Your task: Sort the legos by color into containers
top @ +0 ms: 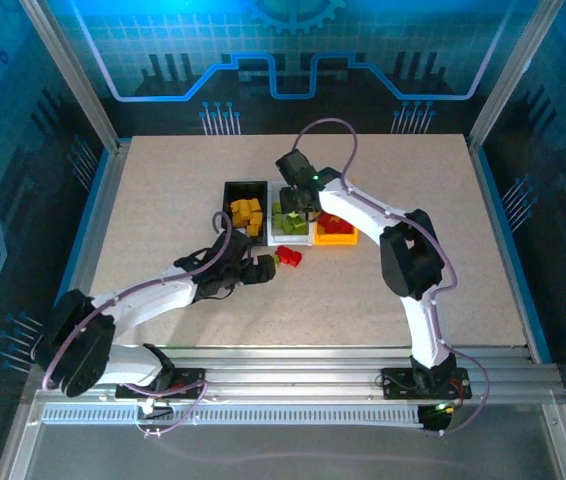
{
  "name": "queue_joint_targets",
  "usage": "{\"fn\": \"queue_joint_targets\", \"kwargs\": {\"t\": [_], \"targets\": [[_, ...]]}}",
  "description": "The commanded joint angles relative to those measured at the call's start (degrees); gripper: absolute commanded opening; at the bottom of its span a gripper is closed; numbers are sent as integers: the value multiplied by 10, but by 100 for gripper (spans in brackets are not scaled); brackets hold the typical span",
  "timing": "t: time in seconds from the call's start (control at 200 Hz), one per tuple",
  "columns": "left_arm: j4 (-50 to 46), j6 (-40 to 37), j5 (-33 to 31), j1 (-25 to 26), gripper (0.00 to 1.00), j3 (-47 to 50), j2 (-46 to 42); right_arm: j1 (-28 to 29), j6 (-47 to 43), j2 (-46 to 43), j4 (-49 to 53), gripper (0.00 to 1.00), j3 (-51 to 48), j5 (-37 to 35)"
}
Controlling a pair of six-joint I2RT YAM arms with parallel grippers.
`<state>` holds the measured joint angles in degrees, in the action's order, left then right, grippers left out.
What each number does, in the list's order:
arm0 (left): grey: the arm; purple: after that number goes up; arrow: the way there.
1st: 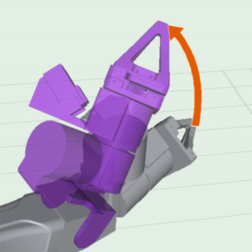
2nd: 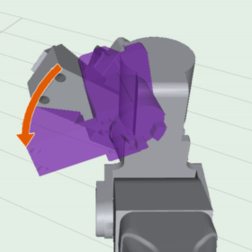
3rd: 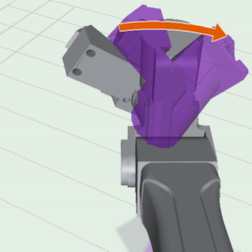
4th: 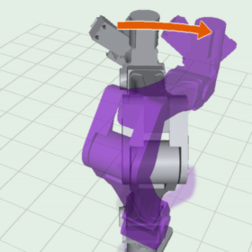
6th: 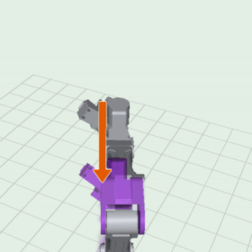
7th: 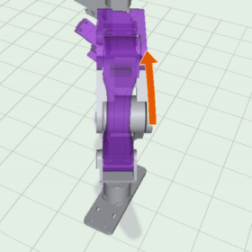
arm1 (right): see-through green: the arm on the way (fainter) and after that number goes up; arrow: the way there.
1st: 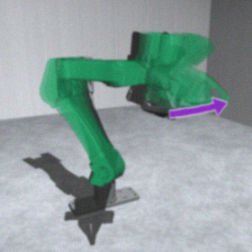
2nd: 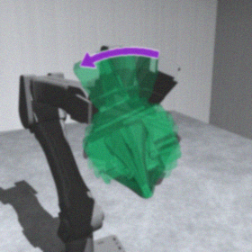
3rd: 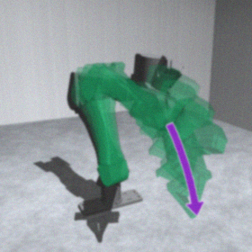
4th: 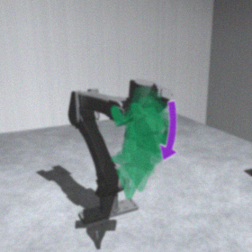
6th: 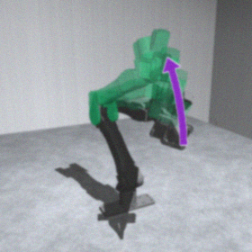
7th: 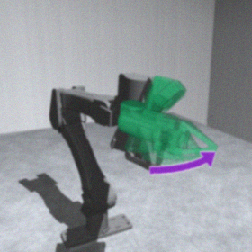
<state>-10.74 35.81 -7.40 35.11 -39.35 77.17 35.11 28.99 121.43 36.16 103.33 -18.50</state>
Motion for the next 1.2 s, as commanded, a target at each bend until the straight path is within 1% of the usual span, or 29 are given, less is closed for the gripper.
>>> {"fn": "queue_joint_targets", "kwargs": {"t": [0.0,0.085,0.215,0.33,0.515,0.62,0.69,0.851,1.036,1.196], "targets": [[25,-30,21,6,91,-25,30,-1,1,-65,-20,60,-27,-2],[33,-52,18,11,88,-38,57,-1,14,-121,-51,60,-92,8],[40,-88,5,25,87,-62,102,1,33,-199,-96,61,-197,33],[36,-100,-26,33,84,-82,143,1,43,-247,-111,61,-262,41],[53,-111,-73,34,77,-96,187,2,61,-303,-133,61,-330,52],[75,-125,-79,33,74,-102,208,5,65,-322,-137,61,-346,54],[100,-136,-71,34,70,-98,214,7,65,-333,-135,61,-352,48],[145,-153,-65,34,54,-81,219,12,63,-353,-130,61,-365,41],[156,-141,-59,39,36,-60,208,13,70,-373,-132,61,-390,36],[134,-115,-68,62,27,-22,152,13,75,-380,-133,61,-403,35]]}}
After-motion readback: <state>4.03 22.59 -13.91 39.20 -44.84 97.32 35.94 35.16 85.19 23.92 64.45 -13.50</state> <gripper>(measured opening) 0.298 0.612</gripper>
